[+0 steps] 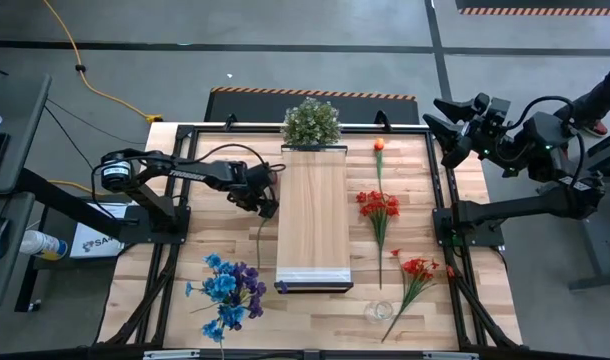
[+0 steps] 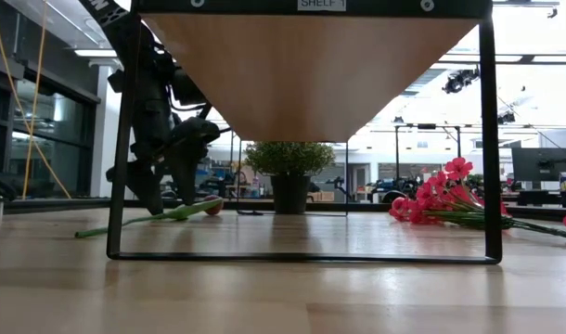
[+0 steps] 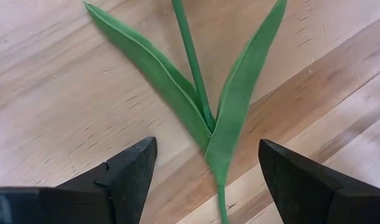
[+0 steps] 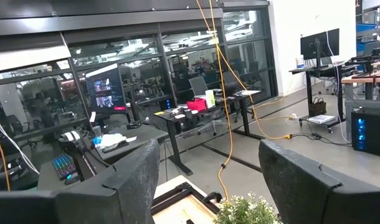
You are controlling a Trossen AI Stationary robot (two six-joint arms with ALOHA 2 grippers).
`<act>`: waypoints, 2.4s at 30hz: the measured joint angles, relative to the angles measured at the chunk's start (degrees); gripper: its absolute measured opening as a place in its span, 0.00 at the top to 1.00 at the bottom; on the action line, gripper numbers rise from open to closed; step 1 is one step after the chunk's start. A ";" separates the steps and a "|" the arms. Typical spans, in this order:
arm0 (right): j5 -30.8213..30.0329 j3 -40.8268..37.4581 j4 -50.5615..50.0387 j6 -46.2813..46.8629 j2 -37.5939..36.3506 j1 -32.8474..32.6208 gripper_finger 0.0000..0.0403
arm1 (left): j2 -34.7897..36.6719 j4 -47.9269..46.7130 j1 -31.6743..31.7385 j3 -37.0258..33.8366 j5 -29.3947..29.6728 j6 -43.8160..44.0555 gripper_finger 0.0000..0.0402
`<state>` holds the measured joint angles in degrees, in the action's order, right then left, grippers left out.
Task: Pick and place flowers into a vace then onto a shelf
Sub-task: Put the red tulip into the left transparent vase
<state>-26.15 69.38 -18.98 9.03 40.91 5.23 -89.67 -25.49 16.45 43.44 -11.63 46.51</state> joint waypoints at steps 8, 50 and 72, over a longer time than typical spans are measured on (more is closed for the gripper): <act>-0.01 0.00 0.00 -0.01 0.00 -0.01 0.35 | -0.20 -1.50 -0.10 0.04 2.61 -1.30 0.21; -0.02 0.00 0.00 -0.01 0.00 -0.01 0.35 | -0.24 -9.08 0.00 -0.11 13.97 -1.69 0.21; -0.02 0.00 0.00 0.03 0.00 0.00 0.35 | -0.26 -9.36 0.07 -0.22 15.30 -2.64 0.49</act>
<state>-26.17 69.38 -18.98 9.06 40.91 5.23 -89.93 -34.85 16.51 43.22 3.67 43.87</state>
